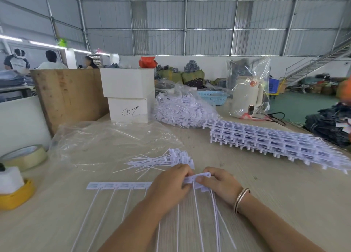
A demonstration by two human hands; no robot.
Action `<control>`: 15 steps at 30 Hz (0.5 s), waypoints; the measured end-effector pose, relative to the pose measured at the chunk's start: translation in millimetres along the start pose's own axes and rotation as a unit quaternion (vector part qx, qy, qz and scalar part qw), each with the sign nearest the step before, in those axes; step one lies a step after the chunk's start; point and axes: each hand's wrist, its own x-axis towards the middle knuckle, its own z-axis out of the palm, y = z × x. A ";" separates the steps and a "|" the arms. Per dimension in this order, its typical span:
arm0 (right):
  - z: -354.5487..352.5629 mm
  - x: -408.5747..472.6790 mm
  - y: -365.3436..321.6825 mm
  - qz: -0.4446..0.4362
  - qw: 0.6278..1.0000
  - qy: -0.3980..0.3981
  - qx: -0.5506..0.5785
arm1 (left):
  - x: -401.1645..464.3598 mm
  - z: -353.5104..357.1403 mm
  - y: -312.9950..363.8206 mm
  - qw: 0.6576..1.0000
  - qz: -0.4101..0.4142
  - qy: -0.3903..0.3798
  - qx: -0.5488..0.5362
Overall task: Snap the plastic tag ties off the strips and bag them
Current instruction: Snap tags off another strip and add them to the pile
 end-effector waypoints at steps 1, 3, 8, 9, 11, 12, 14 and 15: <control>0.0 -0.1 -0.5 -0.007 1.000 -0.002 -0.010 | 1.6 0.8 -1.6 1.000 -0.004 0.008 -0.012; -0.5 -0.1 -1.2 -0.019 1.000 -0.003 -0.008 | 2.9 1.0 -4.9 0.999 -0.007 0.014 -0.033; -1.7 -0.6 0.4 -0.036 0.999 0.009 0.005 | 2.6 2.7 -6.5 0.998 0.005 0.017 -0.059; -1.7 -0.6 1.1 -0.037 0.999 0.013 0.009 | 2.9 2.6 -5.7 0.998 0.005 0.014 -0.064; -1.6 -0.6 1.9 -0.037 0.999 0.017 0.017 | 3.3 1.7 -5.7 0.996 0.000 0.011 -0.088; -1.7 -0.5 2.2 -0.040 0.999 0.020 0.018 | 3.0 1.1 -6.3 0.994 -0.009 0.010 -0.112; -1.5 -1.0 2.1 -0.054 0.998 0.027 0.025 | 2.8 -0.1 -7.1 0.984 -0.033 0.008 -0.176; -1.3 -1.8 1.7 -0.063 0.997 0.031 0.028 | 3.2 -0.4 -7.2 0.978 -0.044 0.008 -0.206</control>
